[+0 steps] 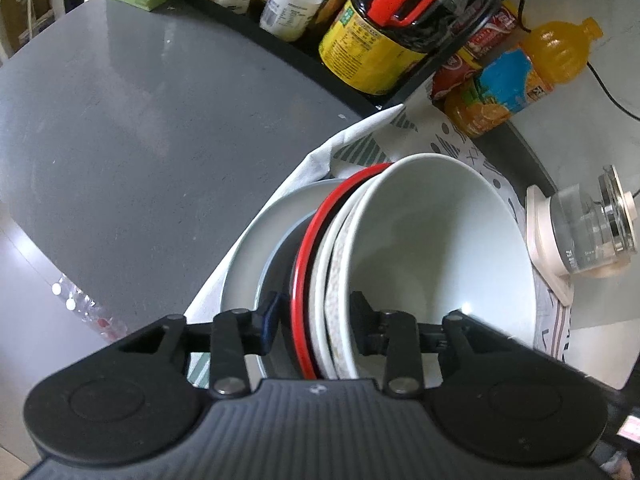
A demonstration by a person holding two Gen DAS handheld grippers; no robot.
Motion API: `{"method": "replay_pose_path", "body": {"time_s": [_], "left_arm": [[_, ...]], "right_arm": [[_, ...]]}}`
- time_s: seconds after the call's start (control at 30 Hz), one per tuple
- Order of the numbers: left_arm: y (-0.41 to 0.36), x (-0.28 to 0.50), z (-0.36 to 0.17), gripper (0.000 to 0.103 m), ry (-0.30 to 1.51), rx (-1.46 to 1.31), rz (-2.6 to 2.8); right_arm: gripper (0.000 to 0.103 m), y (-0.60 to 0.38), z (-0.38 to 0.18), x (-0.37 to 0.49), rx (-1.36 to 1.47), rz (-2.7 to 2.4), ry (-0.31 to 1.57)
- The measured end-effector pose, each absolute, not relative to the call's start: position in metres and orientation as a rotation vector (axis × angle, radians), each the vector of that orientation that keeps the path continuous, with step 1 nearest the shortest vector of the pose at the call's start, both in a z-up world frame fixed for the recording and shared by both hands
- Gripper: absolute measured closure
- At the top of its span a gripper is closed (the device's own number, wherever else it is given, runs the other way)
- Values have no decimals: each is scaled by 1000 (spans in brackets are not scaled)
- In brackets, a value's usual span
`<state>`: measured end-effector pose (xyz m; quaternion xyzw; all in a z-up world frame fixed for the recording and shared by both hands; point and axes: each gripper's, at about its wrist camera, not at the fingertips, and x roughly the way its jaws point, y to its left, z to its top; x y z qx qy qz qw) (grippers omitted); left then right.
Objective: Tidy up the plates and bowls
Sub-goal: 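Open the grippers and pull back from the bowls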
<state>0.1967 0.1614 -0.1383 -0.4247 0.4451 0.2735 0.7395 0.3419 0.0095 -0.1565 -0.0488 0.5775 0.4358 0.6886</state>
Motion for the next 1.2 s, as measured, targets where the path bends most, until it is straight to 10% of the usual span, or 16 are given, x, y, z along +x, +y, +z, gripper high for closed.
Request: {"method": "replay_pose_path", "body": {"time_s": [0.57,1.2], "left_arm": [[161,167,-73,22,959,-638,357],[120,105,-27,9,925,-403,80]], "right_arm": [[32,-51,-90,297,60,659,1082],[0,-117,-24,175,155,328,897]]}}
